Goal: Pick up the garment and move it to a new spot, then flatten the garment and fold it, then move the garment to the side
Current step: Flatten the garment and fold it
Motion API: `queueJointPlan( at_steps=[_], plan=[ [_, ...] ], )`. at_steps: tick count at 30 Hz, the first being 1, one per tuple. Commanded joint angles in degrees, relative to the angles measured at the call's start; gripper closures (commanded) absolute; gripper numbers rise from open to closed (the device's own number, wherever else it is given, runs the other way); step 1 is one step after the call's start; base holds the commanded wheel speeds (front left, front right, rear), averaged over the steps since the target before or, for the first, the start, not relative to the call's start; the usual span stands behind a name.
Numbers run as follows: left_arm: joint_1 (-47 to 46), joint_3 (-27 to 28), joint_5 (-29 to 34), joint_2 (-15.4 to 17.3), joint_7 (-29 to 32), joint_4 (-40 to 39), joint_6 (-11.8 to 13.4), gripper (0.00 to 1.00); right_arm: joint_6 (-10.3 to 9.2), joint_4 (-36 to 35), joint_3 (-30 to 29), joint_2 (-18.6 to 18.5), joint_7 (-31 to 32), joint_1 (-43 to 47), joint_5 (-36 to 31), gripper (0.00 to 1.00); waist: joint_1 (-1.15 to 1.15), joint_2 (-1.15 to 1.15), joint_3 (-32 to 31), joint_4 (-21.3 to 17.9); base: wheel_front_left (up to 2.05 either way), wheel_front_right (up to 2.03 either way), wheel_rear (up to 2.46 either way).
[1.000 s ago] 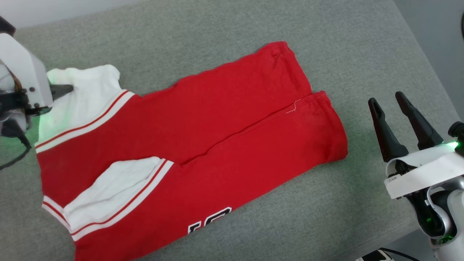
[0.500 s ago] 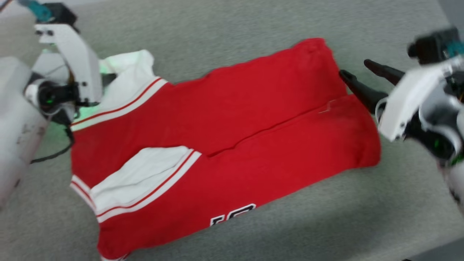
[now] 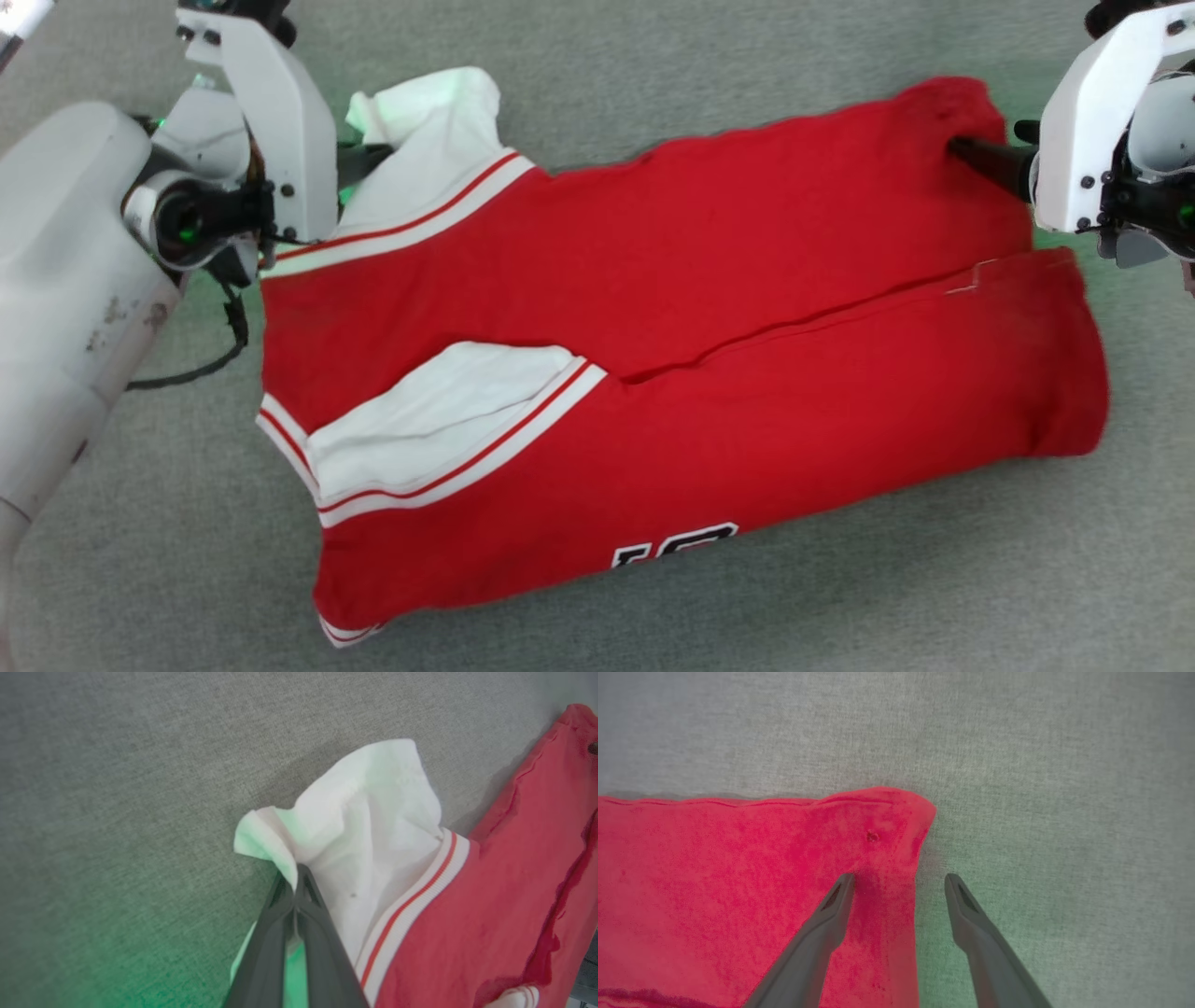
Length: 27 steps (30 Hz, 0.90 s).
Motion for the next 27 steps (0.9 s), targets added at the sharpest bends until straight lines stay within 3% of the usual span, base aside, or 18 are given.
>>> queueJointPlan(
  at_steps=[1,7,8,10,11,17,27],
  plan=[
    [0.7,-1.0,-0.2,0.2,0.2,0.0,0.2,1.00,-0.09,1.8,0.8,0.7,-0.1,-1.5,-0.5,0.00,0.00,0.00,1.3,1.2,0.00,0.00,0.00],
    [0.0,-2.0,-0.3,-0.4,-0.8,-1.8,0.2,1.00,-0.09,6.5,3.6,2.2,-0.7,-4.1,0.2,0.00,0.00,0.00,2.6,1.9,0.00,0.00,0.00],
    [-0.1,-2.1,-0.4,-0.6,-0.9,-2.0,0.2,1.00,-0.09,7.3,3.8,2.4,-0.4,-4.4,0.5,0.40,0.00,0.00,2.7,1.9,0.00,0.00,0.00],
    [-0.3,-2.3,-0.6,-0.9,-1.5,-2.5,0.2,1.00,-0.09,8.1,4.0,2.7,-1.3,-5.1,1.3,0.84,0.00,0.00,2.9,2.1,0.00,0.00,0.00],
    [-0.3,-2.2,-0.8,-1.1,-2.2,-2.8,0.2,1.00,-0.09,8.5,3.9,2.6,-2.3,-5.5,1.5,1.00,0.00,0.00,2.9,2.2,0.00,0.00,0.00],
    [0.6,-0.9,-2.6,-1.2,-7.7,-6.3,0.1,1.00,-0.09,8.1,4.7,0.6,-8.9,-4.6,3.5,1.00,0.00,0.00,0.4,3.6,0.00,0.00,0.00],
    [5.9,0.9,-5.2,3.6,-19.2,-21.4,0.1,1.00,-0.09,0.1,9.1,-6.2,-15.0,2.8,8.4,1.00,0.00,0.00,-6.3,6.4,0.00,0.00,0.00]
  ],
)
